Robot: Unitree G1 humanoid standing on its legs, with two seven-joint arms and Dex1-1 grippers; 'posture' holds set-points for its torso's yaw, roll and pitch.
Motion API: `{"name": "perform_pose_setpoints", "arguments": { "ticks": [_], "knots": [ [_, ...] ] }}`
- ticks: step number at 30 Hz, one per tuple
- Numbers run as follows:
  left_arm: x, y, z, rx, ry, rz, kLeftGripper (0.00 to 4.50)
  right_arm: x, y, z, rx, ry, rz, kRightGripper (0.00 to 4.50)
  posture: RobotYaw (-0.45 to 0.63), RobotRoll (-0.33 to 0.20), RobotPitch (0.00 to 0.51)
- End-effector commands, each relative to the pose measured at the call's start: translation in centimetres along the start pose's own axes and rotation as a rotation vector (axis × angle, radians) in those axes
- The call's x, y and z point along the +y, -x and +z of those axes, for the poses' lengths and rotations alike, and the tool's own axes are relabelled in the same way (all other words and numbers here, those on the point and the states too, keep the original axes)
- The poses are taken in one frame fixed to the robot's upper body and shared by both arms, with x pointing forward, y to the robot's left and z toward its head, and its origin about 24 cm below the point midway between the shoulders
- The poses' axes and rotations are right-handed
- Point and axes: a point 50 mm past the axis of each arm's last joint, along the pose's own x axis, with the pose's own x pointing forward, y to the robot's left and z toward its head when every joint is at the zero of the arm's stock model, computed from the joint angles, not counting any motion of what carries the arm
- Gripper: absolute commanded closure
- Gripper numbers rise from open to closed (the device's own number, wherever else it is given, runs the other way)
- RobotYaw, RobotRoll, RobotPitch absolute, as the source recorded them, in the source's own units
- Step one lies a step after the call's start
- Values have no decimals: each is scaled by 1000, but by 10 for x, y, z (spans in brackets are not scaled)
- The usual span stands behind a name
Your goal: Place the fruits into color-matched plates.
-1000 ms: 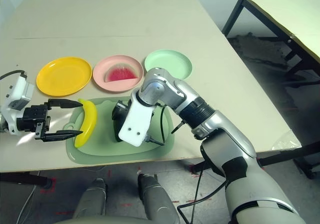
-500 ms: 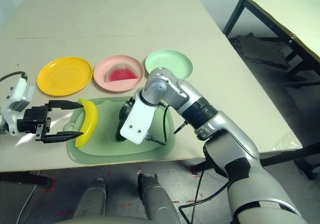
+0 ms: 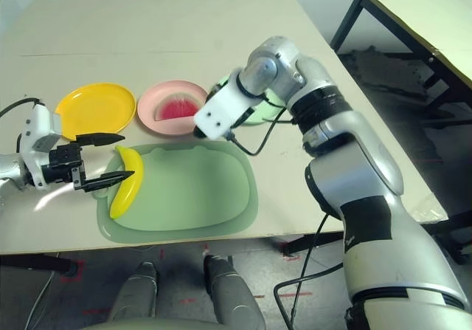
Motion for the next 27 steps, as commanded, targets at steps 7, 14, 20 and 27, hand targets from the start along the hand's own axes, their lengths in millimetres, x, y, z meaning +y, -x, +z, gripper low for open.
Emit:
{"name": "perform_pose_setpoints", "arguments": {
  "ticks": [7,14,20,27],
  "knots": [
    [-4,3,-10,79,-67,-36,0,27,-21,-32,231,-125,-103,1509,-4,0,180],
    [-1,11,-13,98,-85,-22,0,40,-34,-32,239,-175,-138,1509,19,0,183],
    [-2,12,-12,102,-93,-17,0,44,-41,-29,222,-194,-137,525,25,0,179],
    [-1,11,-8,96,-96,-22,0,43,-35,-33,220,-212,-144,65,23,0,179]
  ]
}}
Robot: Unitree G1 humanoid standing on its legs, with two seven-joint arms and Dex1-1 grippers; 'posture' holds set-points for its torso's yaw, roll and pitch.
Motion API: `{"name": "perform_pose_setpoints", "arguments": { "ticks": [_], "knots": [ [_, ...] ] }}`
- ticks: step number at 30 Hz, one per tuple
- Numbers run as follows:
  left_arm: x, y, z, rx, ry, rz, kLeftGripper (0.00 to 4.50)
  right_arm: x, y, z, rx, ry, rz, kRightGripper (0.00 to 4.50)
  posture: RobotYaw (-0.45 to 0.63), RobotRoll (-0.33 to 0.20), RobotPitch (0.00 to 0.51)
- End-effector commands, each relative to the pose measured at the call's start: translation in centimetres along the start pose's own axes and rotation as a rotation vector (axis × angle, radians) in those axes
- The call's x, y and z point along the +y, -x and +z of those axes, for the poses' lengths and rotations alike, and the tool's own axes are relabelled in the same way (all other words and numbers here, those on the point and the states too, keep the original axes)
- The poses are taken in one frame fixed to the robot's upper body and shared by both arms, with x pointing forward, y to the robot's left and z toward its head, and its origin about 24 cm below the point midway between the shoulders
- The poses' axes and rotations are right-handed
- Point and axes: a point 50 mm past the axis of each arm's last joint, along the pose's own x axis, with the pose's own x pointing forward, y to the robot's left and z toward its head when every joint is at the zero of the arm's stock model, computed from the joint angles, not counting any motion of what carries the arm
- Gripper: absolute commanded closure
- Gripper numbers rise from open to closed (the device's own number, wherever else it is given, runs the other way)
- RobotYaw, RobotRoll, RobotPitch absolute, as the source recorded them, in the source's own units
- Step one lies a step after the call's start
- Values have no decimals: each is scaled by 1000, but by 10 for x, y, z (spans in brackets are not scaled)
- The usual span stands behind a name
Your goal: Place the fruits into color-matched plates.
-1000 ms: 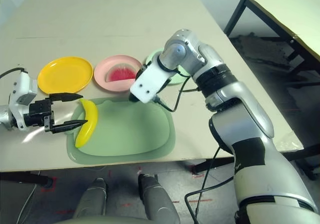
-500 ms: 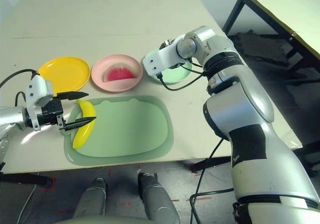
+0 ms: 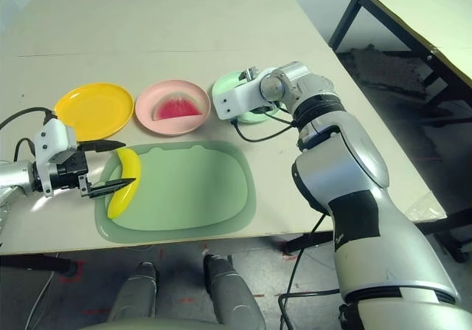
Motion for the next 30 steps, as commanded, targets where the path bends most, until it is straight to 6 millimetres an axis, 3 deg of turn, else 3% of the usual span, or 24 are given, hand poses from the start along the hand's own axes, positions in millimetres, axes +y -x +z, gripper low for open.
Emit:
{"name": "perform_pose_setpoints", "arguments": {
  "ticks": [1,6,11,15,19,21,24,30],
  "knots": [
    [0,2,1,7,-9,-6,0,-1,4,-6,-2,-31,-1,65,19,0,179],
    [7,8,4,26,-37,8,0,-17,24,-12,-91,-86,-3,65,26,0,181],
    [17,21,2,67,-52,40,0,-31,47,-6,-343,-193,-52,65,15,0,186],
    [25,30,4,79,-64,45,0,-37,59,-2,-667,-535,-103,65,16,0,188],
    [26,34,5,78,-66,34,0,-1,65,12,-983,-831,57,65,9,0,197],
    [26,35,5,82,-64,29,0,17,67,18,-1042,-940,110,65,9,0,197],
    [26,36,6,77,-52,20,0,61,68,31,-1113,-987,218,65,8,0,198],
    [29,40,8,98,-91,-16,0,96,73,52,-1191,-1011,327,65,25,0,200]
  ]
}}
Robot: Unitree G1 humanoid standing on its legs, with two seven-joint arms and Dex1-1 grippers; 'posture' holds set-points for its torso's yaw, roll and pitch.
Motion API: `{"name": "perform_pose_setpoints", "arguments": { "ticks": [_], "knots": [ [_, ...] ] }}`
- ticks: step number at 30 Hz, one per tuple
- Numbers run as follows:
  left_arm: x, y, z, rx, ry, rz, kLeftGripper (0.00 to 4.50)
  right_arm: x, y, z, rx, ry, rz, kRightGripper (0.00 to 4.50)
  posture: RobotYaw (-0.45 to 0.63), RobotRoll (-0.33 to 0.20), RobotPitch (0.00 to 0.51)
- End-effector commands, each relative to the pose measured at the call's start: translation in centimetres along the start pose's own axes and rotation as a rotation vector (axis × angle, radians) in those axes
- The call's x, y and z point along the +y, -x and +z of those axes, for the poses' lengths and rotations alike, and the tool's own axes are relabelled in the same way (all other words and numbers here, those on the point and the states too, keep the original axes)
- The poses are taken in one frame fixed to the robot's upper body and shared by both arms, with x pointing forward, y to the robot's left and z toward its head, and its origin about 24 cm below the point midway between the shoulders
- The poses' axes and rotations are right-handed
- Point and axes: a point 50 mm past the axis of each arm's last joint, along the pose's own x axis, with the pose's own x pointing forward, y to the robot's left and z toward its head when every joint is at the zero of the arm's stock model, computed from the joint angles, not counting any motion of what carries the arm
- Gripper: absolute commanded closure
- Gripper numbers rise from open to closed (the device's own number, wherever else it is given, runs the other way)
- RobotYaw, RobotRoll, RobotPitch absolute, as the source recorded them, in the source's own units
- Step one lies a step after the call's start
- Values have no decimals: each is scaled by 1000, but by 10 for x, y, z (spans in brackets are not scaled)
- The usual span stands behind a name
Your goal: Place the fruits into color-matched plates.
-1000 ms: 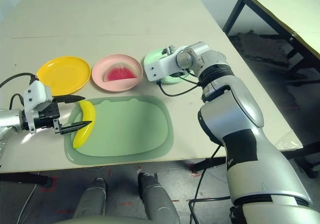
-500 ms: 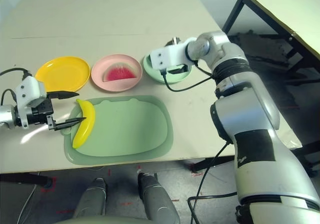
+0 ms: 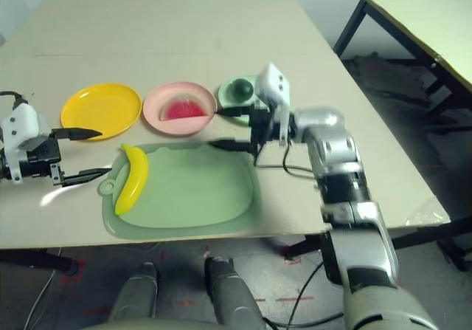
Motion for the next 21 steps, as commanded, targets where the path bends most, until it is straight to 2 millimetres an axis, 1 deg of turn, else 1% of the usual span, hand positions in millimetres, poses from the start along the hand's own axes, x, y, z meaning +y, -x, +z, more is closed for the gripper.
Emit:
{"name": "perform_pose_setpoints", "arguments": {
  "ticks": [1,4,7,11,15,19,21],
  "knots": [
    [5,6,3,49,-79,-61,0,16,-7,-6,-40,-37,59,65,33,0,201],
    [16,9,15,77,-191,-136,0,24,-11,-13,-38,-62,80,65,36,0,200],
    [27,6,33,105,-420,-266,0,25,-13,-16,-46,-69,75,65,29,0,197],
    [36,-7,55,123,-665,-406,0,29,-18,-17,-66,-73,78,65,4,0,192],
    [34,-24,63,145,-880,-527,0,33,-20,-20,-82,-56,51,65,-25,0,188],
    [26,-37,64,124,-992,-629,0,36,-23,-24,-86,8,15,65,-46,0,190],
    [21,-46,63,109,-1036,-681,0,42,-24,-30,-50,98,30,65,-56,0,191]
  ]
}}
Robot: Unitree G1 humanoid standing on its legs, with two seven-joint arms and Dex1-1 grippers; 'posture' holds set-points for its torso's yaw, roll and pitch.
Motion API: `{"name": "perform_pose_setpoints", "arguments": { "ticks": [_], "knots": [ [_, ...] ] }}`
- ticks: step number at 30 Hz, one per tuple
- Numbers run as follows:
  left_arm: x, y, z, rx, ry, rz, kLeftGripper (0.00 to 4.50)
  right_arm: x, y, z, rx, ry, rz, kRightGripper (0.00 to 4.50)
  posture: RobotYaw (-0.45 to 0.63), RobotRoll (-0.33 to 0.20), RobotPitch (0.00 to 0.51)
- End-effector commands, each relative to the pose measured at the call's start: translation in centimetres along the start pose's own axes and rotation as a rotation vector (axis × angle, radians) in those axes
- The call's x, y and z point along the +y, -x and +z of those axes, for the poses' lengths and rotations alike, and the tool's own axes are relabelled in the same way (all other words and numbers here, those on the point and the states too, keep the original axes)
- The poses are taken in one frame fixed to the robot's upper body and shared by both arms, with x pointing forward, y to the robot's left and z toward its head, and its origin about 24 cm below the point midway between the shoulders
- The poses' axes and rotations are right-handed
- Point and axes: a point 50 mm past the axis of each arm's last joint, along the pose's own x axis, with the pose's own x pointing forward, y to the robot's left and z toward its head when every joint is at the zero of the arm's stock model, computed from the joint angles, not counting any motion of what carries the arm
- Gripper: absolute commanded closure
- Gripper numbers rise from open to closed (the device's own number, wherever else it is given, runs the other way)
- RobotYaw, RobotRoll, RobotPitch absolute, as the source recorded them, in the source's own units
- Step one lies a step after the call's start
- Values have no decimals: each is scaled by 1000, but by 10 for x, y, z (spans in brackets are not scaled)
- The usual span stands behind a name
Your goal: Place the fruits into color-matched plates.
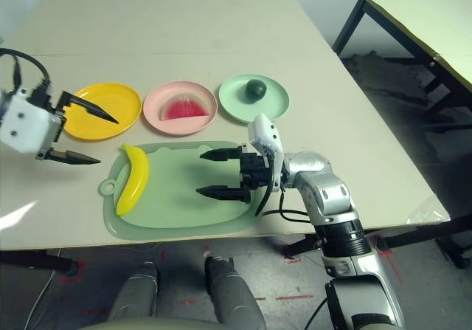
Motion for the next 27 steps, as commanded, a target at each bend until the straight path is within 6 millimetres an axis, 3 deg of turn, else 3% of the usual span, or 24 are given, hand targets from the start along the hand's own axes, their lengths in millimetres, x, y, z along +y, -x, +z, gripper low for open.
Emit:
{"name": "perform_pose_setpoints", "arguments": {
  "ticks": [1,8,14,27],
  "knots": [
    [2,-14,2,-30,-86,-69,0,10,-4,-7,39,146,34,65,-56,0,191],
    [10,-29,1,-57,-117,-124,0,18,-6,-13,30,331,59,65,-65,0,192],
    [12,-38,0,-58,-172,-189,0,21,-6,-24,66,345,59,65,-80,0,194],
    [4,-60,-4,-87,-259,-294,0,23,-8,-24,54,338,26,65,-101,0,192]
  ]
}}
